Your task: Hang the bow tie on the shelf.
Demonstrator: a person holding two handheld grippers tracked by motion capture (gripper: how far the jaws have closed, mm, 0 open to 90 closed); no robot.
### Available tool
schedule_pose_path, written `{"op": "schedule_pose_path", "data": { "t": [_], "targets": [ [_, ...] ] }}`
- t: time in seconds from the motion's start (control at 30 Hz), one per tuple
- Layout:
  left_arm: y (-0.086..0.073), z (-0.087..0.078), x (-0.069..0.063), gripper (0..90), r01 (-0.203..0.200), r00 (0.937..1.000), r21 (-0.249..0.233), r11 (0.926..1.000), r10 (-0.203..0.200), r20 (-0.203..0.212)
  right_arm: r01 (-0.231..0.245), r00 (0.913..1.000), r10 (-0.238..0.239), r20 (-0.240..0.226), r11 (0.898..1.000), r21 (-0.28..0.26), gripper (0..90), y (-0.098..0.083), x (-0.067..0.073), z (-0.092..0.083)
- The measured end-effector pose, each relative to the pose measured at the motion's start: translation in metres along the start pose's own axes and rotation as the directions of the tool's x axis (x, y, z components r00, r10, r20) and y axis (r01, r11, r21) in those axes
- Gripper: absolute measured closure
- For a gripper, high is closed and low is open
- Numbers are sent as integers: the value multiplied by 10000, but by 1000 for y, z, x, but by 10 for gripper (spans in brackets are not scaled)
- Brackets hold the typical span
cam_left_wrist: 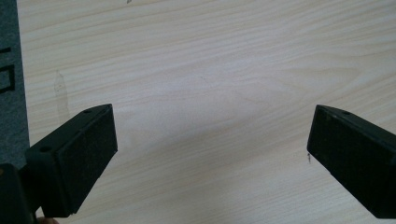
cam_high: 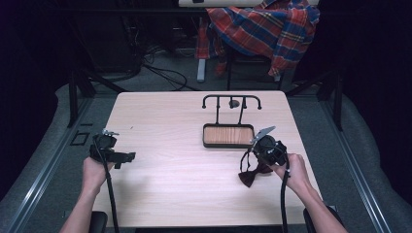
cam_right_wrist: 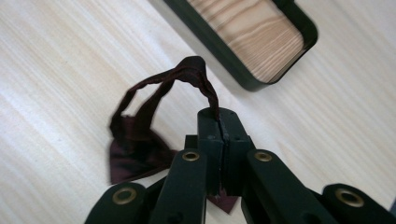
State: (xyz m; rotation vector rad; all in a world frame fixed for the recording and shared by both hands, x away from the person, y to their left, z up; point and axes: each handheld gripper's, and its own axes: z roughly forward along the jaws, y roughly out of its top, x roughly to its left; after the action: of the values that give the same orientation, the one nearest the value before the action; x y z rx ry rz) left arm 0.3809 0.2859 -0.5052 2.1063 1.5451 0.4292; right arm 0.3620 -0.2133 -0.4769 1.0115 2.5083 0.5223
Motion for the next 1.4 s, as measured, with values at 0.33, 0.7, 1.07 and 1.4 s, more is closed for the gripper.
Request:
{"op": "schedule_pose_path", "data": {
  "t": [0.33, 0.7, 1.07, 1.4],
  "targets": [
    [0, 1, -1, 15, -60, 10000, 11, 10000, 60, 15, 45, 9989, -24, 471, 9990, -442, 895, 6, -6, -8],
    [1, 2, -2, 15, -111, 9999, 46, 9999, 111, 28, -236, 9966, 305, 760, 9957, -895, 895, 14, -15, -18],
    [1, 3, -3, 15, -158, 9999, 116, 9998, 158, -2, -665, 9929, 792, 889, 9883, -1375, 895, 20, -28, -28],
    [1, 3, -3, 15, -191, 9998, 174, 9997, 190, 43, -832, 9889, 1021, 1077, 9823, -1680, 896, 33, -39, -35]
  ]
}}
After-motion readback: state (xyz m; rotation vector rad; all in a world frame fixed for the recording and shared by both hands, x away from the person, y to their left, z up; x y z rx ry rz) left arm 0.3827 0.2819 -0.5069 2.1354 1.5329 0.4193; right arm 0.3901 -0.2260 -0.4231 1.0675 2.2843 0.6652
